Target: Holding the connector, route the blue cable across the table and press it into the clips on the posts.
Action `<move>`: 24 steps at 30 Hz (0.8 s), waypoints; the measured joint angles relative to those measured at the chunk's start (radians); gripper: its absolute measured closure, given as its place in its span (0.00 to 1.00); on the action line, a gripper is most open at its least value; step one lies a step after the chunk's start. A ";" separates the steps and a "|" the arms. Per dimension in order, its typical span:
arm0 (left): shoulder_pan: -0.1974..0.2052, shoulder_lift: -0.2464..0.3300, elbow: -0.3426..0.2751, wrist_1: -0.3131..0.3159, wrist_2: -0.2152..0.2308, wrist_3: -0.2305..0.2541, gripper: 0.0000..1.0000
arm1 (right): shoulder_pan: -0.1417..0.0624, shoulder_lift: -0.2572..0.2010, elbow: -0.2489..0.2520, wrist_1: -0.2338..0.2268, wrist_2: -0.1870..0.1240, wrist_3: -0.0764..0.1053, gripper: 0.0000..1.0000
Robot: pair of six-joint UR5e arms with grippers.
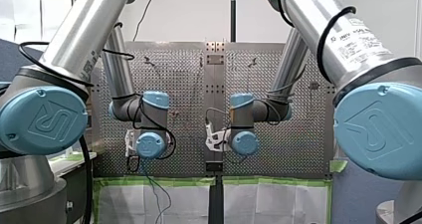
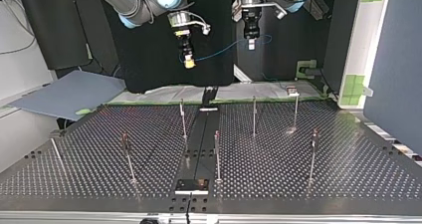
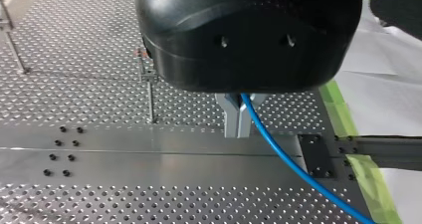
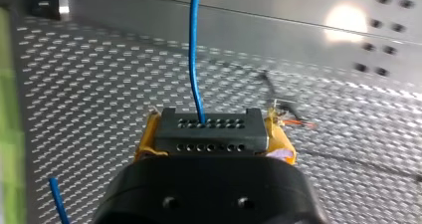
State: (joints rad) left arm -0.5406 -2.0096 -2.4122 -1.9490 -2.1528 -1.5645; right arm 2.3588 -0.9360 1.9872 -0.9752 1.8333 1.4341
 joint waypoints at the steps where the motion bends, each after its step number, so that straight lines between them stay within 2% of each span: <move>1: 0.000 0.000 0.000 -0.002 0.000 0.003 1.00 | 0.000 0.008 0.000 0.008 0.000 -0.001 1.00; 8: 0.000 0.000 0.000 -0.005 0.000 0.007 1.00 | 0.000 0.065 -0.001 0.070 0.000 -0.003 1.00; 18: -0.004 0.000 0.006 -0.009 0.001 0.006 1.00 | 0.001 0.069 -0.007 0.091 0.000 -0.002 1.00; 21: -0.011 0.013 0.013 -0.023 0.000 -0.001 1.00 | 0.001 0.050 -0.026 0.110 0.003 0.007 1.00; 24: -0.009 0.032 0.015 -0.042 0.002 -0.016 1.00 | 0.016 0.024 -0.049 0.135 0.008 0.029 1.00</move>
State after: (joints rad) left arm -0.5500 -1.9776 -2.3969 -1.9909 -2.1508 -1.5808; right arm 2.3747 -0.9116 1.9378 -0.8401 1.8417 1.4628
